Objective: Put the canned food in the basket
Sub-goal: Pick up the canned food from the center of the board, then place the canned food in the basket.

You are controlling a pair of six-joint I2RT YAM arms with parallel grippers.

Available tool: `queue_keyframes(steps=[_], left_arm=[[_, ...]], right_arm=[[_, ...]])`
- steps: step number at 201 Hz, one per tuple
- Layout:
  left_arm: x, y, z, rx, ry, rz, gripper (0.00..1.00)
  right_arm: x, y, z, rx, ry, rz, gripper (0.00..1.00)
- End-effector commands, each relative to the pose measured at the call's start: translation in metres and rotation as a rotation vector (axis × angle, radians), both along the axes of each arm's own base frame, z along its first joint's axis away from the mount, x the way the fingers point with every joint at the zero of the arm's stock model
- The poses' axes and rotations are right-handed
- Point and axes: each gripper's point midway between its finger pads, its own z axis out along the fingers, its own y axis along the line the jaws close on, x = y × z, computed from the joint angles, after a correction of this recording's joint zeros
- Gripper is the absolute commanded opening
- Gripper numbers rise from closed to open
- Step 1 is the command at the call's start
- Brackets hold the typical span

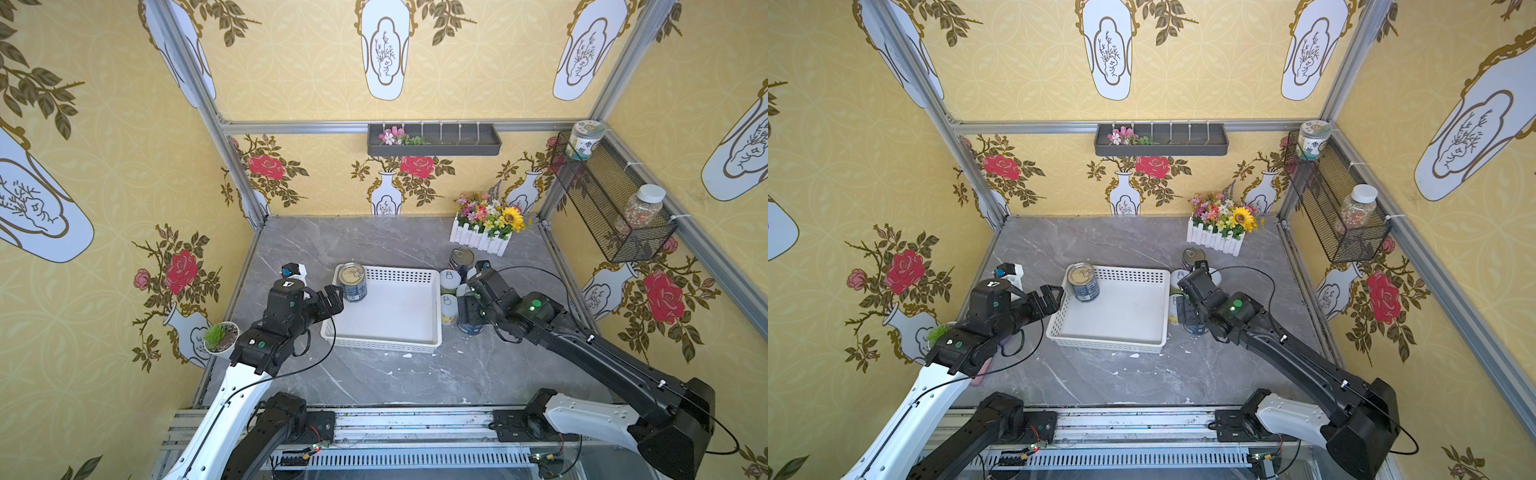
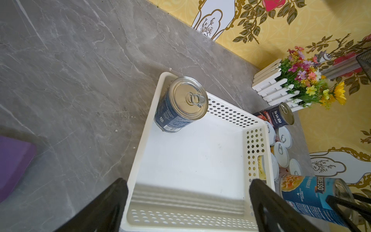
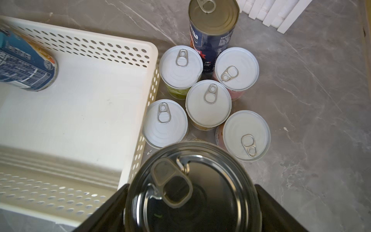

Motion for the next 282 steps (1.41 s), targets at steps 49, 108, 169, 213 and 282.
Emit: queue_keyframes(steps=[49,108,169,213,282], left_arm=[[-0.003,-0.002,-0.001,0.005,0.003,-0.002,1.0],[-0.004,-0.004,-0.003,0.017,0.015,-0.002,1.0],[-0.005,-0.002,0.0,0.015,0.006,0.011,1.0],[-0.006,0.004,0.005,0.017,-0.018,0.04,1.0],[-0.007,0.001,0.004,0.011,-0.011,0.022,1.0]], right_arm=[[0.014,0.031,0.048,-0.005,-0.111,0.034,0.83],[0.03,0.086,0.06,-0.02,-0.147,0.106,0.83],[0.049,0.149,0.057,-0.07,-0.161,0.169,0.83],[0.068,0.198,0.033,-0.06,-0.126,0.215,0.83],[0.102,0.248,0.007,-0.06,-0.113,0.25,0.82]])
